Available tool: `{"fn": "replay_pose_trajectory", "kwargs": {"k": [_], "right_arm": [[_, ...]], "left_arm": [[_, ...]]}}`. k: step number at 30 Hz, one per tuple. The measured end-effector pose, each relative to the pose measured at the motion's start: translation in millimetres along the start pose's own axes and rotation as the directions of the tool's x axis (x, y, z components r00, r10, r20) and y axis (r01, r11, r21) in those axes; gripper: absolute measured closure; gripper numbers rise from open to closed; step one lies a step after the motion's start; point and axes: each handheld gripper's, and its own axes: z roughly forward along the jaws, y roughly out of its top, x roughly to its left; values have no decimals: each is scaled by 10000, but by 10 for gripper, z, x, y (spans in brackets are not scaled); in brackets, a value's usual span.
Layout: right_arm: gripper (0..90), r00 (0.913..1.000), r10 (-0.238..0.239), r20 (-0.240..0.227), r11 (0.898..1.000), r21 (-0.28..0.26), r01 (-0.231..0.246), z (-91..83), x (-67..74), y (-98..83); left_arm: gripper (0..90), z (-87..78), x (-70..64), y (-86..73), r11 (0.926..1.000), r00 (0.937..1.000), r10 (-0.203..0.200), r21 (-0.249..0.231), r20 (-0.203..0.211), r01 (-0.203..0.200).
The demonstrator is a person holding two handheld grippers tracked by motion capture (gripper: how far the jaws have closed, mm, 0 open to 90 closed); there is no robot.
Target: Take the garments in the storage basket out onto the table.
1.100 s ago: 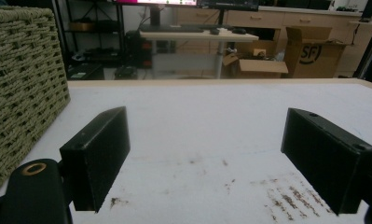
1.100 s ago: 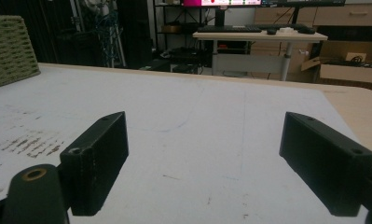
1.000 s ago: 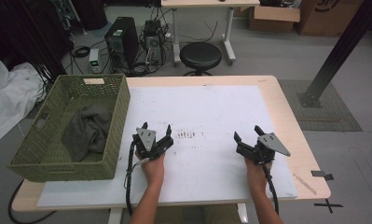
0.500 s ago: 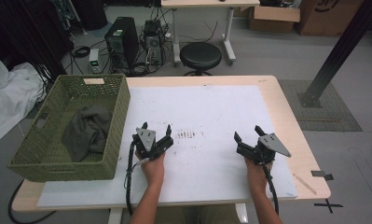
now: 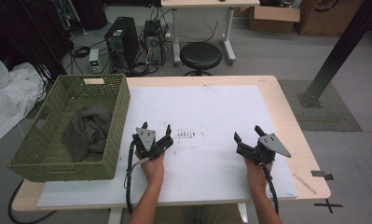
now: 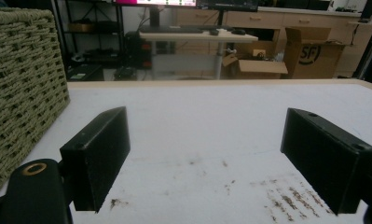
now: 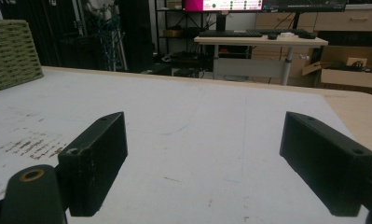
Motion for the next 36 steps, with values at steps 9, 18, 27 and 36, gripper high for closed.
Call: {"fn": "replay_pose_trajectory", "kwargs": {"k": [9, 18, 27, 36], "right_arm": [[148, 10000, -60, -29, 10000, -27, 60, -2, 3, -1], [148, 10000, -67, -58, 10000, -6, 67, -1, 5, 0], [148, 9998, -185, -66, 9998, 15, 186, 3, 13, 0], [148, 9998, -161, -71, 9999, 23, 161, 3, 12, 1]], "left_arm": [[157, -44, 57, 150, 9997, 9999, -129, -193, 111, 131], [157, -58, 47, 426, 9993, 9990, -116, -348, 439, 132], [157, -98, 84, 756, 9982, 9976, -81, -582, 686, 121], [157, -172, 174, 1039, 9960, 9971, -314, -818, 689, 371]]}}
